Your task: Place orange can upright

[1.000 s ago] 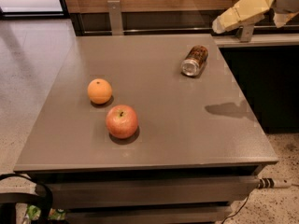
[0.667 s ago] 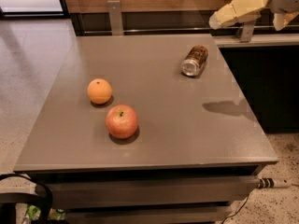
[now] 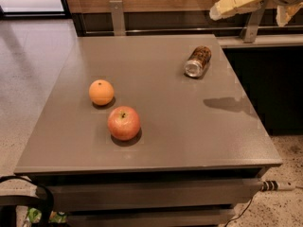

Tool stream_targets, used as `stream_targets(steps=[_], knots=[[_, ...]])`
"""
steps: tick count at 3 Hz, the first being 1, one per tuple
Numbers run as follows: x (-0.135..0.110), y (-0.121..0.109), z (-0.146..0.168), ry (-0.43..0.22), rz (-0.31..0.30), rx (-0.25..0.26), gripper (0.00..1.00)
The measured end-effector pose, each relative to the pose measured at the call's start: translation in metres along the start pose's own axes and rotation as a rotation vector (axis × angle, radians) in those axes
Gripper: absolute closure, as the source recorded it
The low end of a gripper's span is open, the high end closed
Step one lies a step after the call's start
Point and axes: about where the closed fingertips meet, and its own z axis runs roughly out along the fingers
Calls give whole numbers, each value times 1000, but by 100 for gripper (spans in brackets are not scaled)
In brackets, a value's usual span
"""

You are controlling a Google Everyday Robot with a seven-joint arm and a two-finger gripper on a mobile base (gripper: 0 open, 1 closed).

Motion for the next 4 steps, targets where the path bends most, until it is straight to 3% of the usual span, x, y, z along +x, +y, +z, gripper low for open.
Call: stream_targets(steps=[1, 2, 3, 4], knots=[[-6, -2, 1, 47, 80, 67, 0], [-19, 2, 20, 117, 271, 235, 0], [-29, 4, 48, 149, 399, 306, 0], [-41, -1, 78, 153, 465, 302, 0]])
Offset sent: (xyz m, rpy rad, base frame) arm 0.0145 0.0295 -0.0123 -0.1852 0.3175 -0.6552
